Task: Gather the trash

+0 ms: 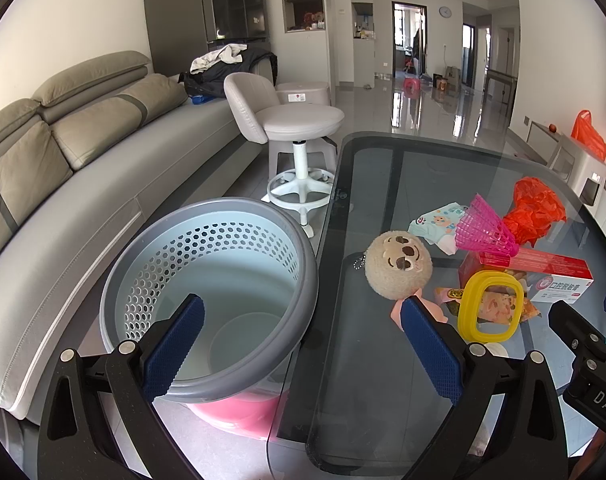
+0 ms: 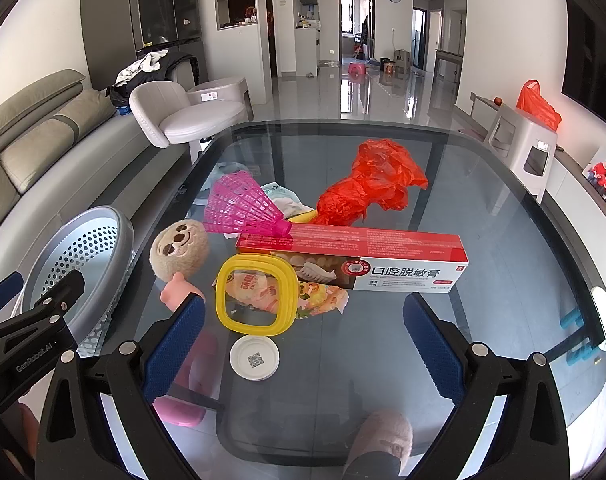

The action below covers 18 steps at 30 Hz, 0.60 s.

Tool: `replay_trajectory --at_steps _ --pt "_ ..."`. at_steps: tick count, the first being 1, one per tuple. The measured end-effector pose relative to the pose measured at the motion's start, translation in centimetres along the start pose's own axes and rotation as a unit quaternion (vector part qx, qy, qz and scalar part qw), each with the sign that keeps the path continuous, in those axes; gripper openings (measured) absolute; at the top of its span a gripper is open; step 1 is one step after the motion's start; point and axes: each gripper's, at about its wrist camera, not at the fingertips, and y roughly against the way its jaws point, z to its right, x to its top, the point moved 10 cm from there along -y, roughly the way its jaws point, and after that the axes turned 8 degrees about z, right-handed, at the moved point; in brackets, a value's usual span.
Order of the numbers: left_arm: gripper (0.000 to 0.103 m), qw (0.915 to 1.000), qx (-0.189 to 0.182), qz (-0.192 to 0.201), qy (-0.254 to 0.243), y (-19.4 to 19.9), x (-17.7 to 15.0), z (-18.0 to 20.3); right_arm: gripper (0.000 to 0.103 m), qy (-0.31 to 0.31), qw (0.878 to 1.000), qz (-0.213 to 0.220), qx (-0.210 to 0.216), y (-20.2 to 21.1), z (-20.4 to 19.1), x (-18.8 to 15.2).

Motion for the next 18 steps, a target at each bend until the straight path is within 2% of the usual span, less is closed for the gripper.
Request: replay_trajectory --at_steps 18 --pt "0.097 1.0 0.0 -0.007 -0.002 0.11 -0.32 -0.76 0.095 -0.015 1.0 -0.016 0.014 -0.32 0.67 -0.54"
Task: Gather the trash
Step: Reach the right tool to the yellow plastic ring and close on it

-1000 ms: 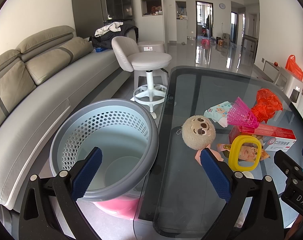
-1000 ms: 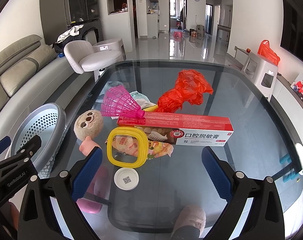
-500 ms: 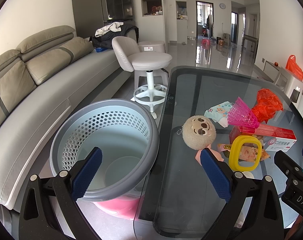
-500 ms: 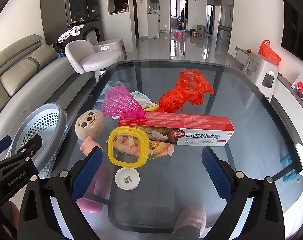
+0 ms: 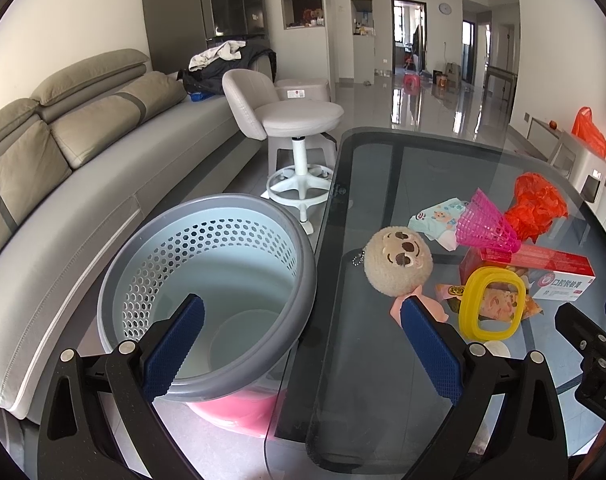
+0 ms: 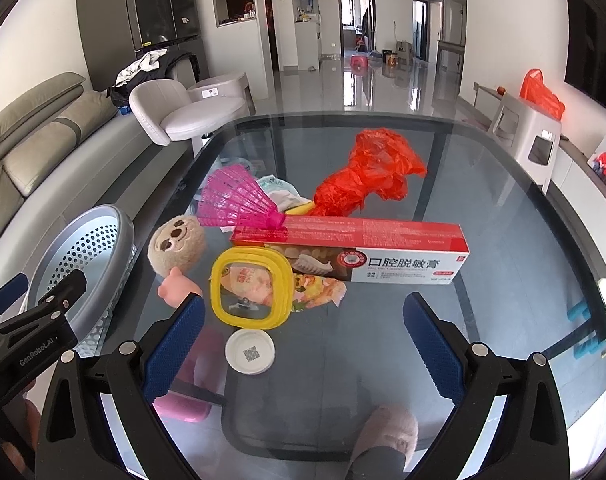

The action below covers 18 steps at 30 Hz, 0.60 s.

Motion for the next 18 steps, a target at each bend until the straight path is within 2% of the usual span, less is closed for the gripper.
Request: replay_trajectory --at_steps 7,18 --pt "0.097 0.9999 0.001 -0.011 -0.001 -0.6 -0.4 0.1 0.095 -0.029 0.999 -0.026 0.036 -1.2 0.5 -1.3" --pt "0.097 0.9997 0.013 -0.018 0.006 -1.0 -0.6 -1.1 0.095 -0.025 0.998 -0.038 0.042 -4.3 -1.0 -2.0"
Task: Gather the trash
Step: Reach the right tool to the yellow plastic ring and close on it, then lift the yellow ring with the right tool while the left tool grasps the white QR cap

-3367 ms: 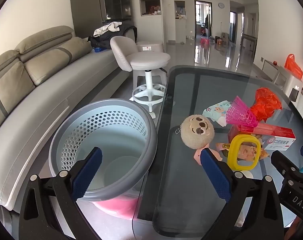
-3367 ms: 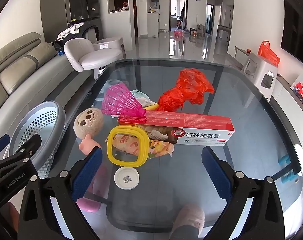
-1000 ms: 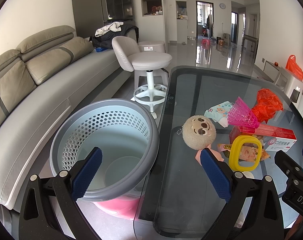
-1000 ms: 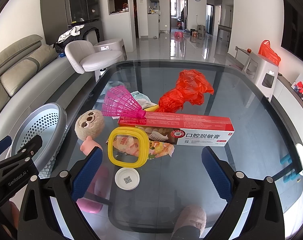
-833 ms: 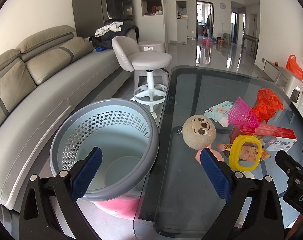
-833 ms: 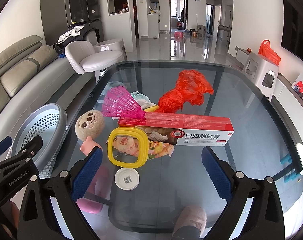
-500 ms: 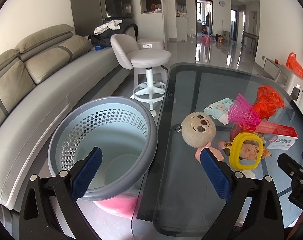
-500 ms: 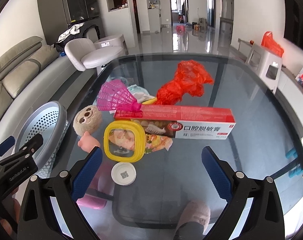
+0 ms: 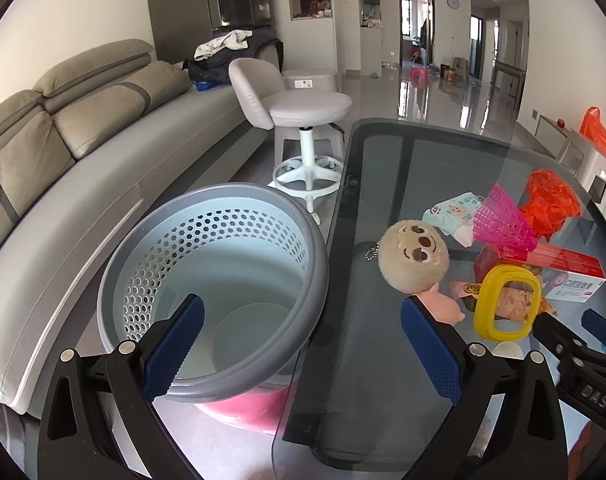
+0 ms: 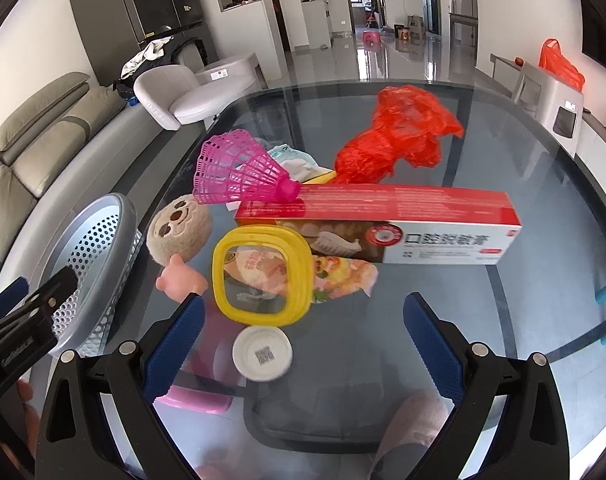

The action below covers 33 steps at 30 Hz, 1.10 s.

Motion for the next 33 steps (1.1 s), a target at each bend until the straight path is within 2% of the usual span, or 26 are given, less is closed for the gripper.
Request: replay_trajectory --at_steps 7,17,19,21,24,28,33 --pt "0.097 0.9999 0.012 -0.009 0.008 -0.6 -0.5 -1.3 0.095 0.036 0.999 -0.007 -0.015 -2.2 -1.7 0.3" --pt "0.097 0.9998 0.008 -0.012 0.015 -0.9 -0.6 -1.9 0.093 0.05 0.998 -0.019 -0.038 -4.8 -2.4 0.6" --pt "0.097 0.9998 0.005 -0.012 0.014 -1.0 -0.6 -1.8 0.077 0.057 0.997 -0.019 -0.041 -5.1 -2.7 0.7" --pt "0.097 0.9998 0.003 -0.012 0.013 -1.0 -0.6 -1.7 0.068 0.069 0.996 -0.026 -0.047 -5.3 -2.8 0.6" --pt "0.097 0.9999 0.0 -0.011 0.008 -1.0 -0.6 -1.4 0.068 0.071 0.996 -0.029 -0.037 -5.4 -3.1 0.4" --pt "0.097 0.9999 -0.007 -0.007 0.007 -0.8 -0.6 -0.9 0.068 0.077 0.997 -0.005 -0.027 -4.2 -3.1 1.1" --pt "0.097 0.9997 -0.026 0.004 0.002 -0.1 -0.4 0.3 0.068 0.051 0.999 0.019 0.006 -1.5 -1.9 1.6"
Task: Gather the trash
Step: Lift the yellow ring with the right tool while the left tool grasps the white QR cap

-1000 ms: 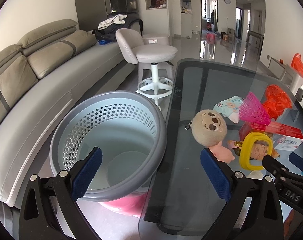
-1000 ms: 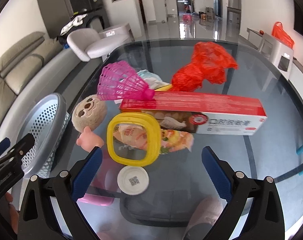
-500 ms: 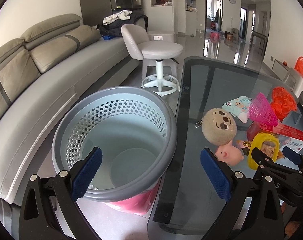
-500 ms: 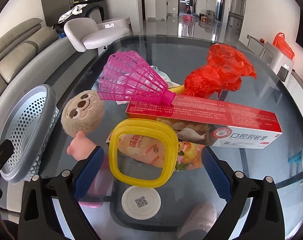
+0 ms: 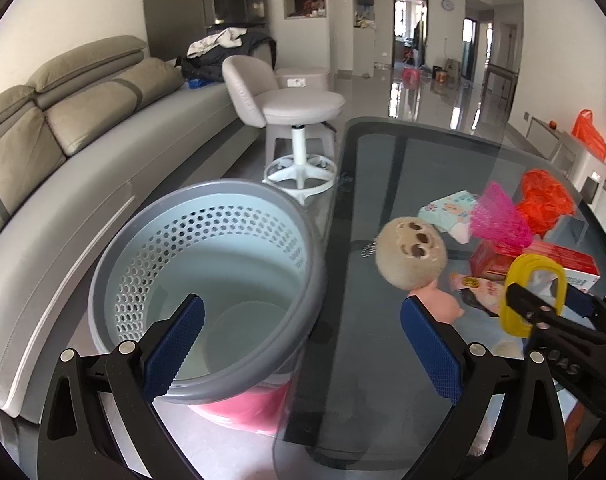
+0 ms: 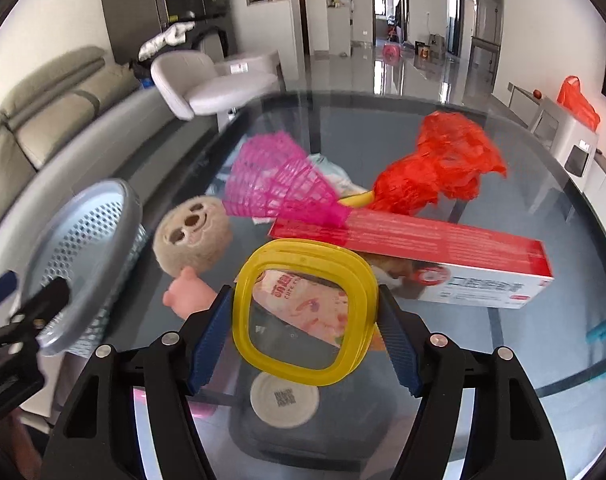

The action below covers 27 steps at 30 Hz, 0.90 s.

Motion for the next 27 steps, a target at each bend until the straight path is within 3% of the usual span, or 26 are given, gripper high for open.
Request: replay_trajectory --at_steps 8,13,18,27 --pt "0.097 0.998 -0.052 0.005 -0.035 0.9 -0.6 5.3 0.068 -0.035 0.999 0.036 -0.018 3.7 5.2 0.8" --pt "0.097 0.9931 -0.101 -0.027 -0.052 0.5 -2.7 10.4 0.068 -0.052 0.997 0.051 -0.033 5.5 8.4 0.9" --pt "0.097 0.9898 -0.113 -0.057 -0.065 -0.7 -4.7 13.7 0.068 -0.074 0.995 0.056 -0.03 6.8 10.6 1.0" --pt "0.095 0.9876 -0.11 -0.087 -0.069 -2.3 -6.9 16.0 0.068 -0.084 0.994 0.064 -0.004 8.0 10.5 1.3"
